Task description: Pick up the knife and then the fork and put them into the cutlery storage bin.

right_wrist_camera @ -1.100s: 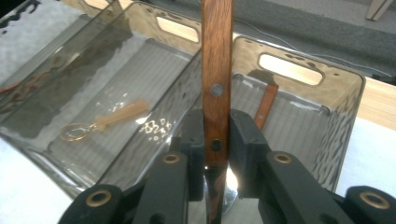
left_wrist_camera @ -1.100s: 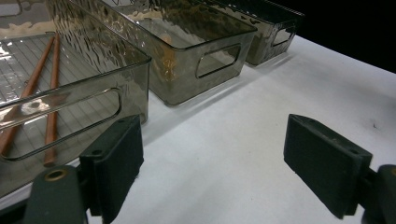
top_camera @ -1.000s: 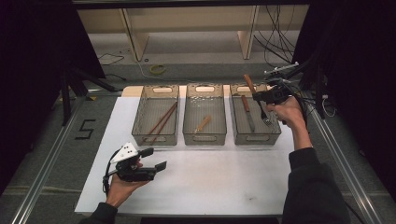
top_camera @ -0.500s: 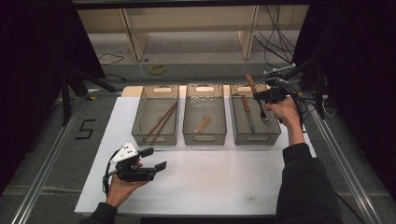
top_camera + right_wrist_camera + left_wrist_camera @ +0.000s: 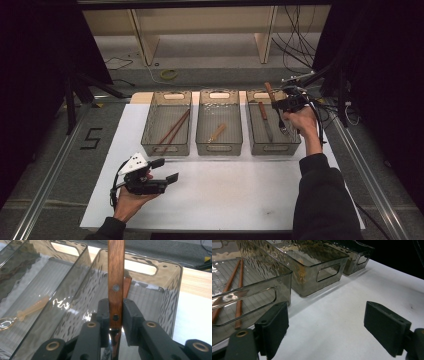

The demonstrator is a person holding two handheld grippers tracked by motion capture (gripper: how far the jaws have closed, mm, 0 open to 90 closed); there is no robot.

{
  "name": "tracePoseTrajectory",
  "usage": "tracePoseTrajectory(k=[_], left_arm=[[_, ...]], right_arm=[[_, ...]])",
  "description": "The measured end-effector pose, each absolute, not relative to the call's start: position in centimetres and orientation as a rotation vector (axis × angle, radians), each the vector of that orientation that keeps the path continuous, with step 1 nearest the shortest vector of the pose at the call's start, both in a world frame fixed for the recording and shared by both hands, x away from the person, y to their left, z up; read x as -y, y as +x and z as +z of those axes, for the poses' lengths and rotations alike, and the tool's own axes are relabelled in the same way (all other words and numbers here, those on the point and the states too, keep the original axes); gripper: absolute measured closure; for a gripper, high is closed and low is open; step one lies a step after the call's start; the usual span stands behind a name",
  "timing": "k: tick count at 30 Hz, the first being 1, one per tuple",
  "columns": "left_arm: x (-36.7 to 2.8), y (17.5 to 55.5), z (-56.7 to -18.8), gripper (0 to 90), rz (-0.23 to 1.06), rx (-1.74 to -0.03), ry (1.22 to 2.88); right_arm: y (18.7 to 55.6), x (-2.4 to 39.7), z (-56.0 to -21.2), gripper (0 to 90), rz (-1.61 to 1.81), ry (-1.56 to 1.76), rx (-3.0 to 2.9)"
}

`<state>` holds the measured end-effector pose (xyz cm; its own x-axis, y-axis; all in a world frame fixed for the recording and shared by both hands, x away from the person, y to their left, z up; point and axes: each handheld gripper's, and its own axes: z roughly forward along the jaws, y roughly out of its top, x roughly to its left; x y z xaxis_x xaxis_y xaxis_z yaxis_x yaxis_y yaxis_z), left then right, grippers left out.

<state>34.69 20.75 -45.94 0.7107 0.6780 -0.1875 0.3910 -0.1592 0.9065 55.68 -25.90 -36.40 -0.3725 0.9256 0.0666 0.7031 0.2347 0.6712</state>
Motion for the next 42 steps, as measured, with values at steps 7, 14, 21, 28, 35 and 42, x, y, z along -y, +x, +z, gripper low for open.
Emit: tracePoseTrajectory(k=[7, 14, 21, 28, 35, 42], left_arm=[[-20.7, 34.7, -45.9, 19.3, 0.315, -0.843, 1.784], [-20.7, 34.7, -45.9, 19.3, 0.315, -0.844, 1.783], [-20.7, 34.7, -45.9, 19.3, 0.316, -0.844, 1.782], [-20.7, 34.7, -45.9, 19.3, 0.315, -0.842, 1.785], [-20.7, 34.7, -45.9, 19.3, 0.315, -0.842, 1.784], [-20.7, 34.7, -45.9, 19.2, 0.316, -0.841, 1.785]], right_arm=[[55.9, 25.8, -36.7, 77.6, 0.879, 1.516, -2.165], [56.1, 25.5, -37.2, 77.6, 0.861, 1.528, -2.170], [56.2, 25.5, -38.2, 77.5, 0.849, 1.542, -2.178], [56.1, 25.8, -38.9, 77.4, 0.848, 1.565, -2.178], [56.3, 25.7, -38.9, 51.0, 0.831, 1.614, -2.188], [55.9, 25.6, -38.6, 38.6, 0.857, 1.605, -2.188]])
